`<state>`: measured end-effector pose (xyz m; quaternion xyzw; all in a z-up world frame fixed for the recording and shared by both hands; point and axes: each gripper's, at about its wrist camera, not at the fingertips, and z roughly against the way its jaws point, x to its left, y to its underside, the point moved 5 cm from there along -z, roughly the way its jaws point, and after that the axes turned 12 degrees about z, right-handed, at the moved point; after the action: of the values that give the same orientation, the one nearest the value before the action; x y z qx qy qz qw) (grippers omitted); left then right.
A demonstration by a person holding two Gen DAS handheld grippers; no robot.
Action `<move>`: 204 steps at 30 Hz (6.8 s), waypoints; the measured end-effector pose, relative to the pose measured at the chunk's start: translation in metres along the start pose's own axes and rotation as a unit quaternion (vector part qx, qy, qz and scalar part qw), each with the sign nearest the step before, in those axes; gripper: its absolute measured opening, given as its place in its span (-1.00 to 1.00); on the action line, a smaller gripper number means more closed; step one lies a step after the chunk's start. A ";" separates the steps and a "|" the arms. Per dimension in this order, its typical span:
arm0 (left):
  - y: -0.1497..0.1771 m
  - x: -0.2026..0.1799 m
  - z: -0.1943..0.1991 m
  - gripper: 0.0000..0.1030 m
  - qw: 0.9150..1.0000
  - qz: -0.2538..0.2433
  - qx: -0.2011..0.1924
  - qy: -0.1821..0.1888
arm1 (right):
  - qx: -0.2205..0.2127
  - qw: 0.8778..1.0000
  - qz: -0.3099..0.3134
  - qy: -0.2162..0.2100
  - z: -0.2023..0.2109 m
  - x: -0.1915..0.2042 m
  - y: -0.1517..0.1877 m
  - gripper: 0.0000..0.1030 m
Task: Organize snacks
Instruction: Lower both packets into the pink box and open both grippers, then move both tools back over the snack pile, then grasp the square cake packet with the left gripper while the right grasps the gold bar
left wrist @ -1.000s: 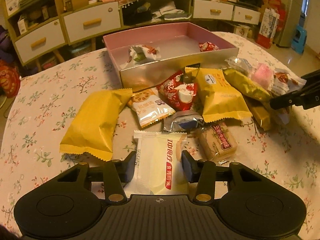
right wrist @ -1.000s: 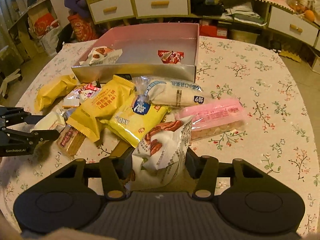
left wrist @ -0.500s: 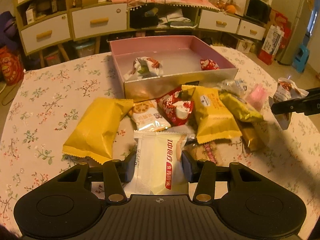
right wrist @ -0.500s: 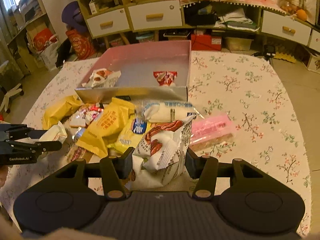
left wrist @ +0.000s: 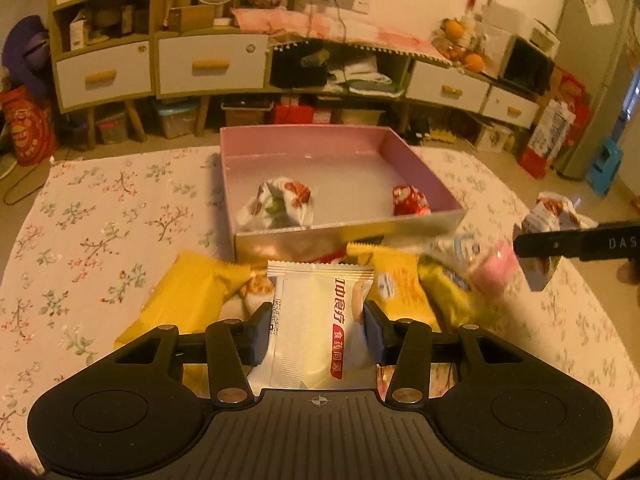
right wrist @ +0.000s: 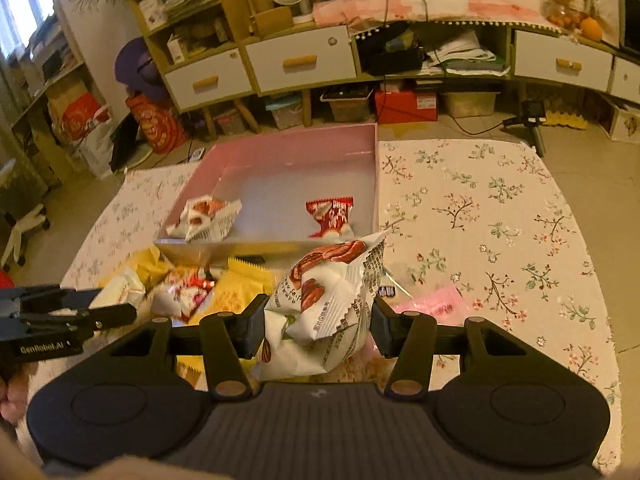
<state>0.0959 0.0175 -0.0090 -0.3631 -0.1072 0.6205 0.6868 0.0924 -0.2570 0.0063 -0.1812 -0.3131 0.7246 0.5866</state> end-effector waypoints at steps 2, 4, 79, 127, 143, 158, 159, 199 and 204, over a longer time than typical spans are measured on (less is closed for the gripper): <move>-0.006 -0.004 -0.004 -0.13 1.000 0.005 -0.002 -0.002 | 0.002 1.000 -0.019 -0.011 -0.004 -0.002 -0.003 -0.06; -0.014 -0.010 -0.008 -0.13 1.000 0.004 -0.008 -0.003 | 0.001 1.000 -0.024 -0.011 -0.009 -0.002 -0.008 -0.06; -0.061 -0.069 -0.077 0.72 0.995 -0.081 -0.023 -0.052 | -0.025 0.999 0.011 0.028 -0.052 -0.019 -0.096 0.87; 0.079 -0.019 -0.013 0.82 0.998 -0.032 0.007 -0.057 | 0.028 0.998 0.020 0.044 -0.035 0.035 0.071 0.98; 0.084 -0.027 -0.027 -0.32 0.999 -0.031 0.010 -0.020 | -0.002 0.992 0.123 0.030 -0.040 0.054 0.070 -0.17; 0.104 -0.022 -0.005 -0.36 0.994 -0.090 0.058 0.006 | 0.032 0.976 0.205 -0.064 -0.007 0.046 0.096 -0.45; 0.104 -0.021 -0.003 -0.36 0.994 -0.093 0.061 0.007 | 0.036 0.975 0.207 -0.069 -0.005 0.046 0.096 -0.45; 0.094 -0.025 0.008 -0.38 0.995 -0.093 0.044 -0.005 | 0.020 0.970 0.222 -0.101 0.008 0.081 0.072 -0.50; 0.079 -0.026 0.011 -0.38 0.996 -0.081 0.029 -0.005 | 0.004 0.973 0.209 -0.094 0.011 0.077 0.059 -0.50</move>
<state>0.0232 -0.0057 -0.0432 -0.3301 -0.1218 0.5678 0.7442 0.0232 -0.1922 -0.0167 -0.1717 -0.3192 0.8463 0.3905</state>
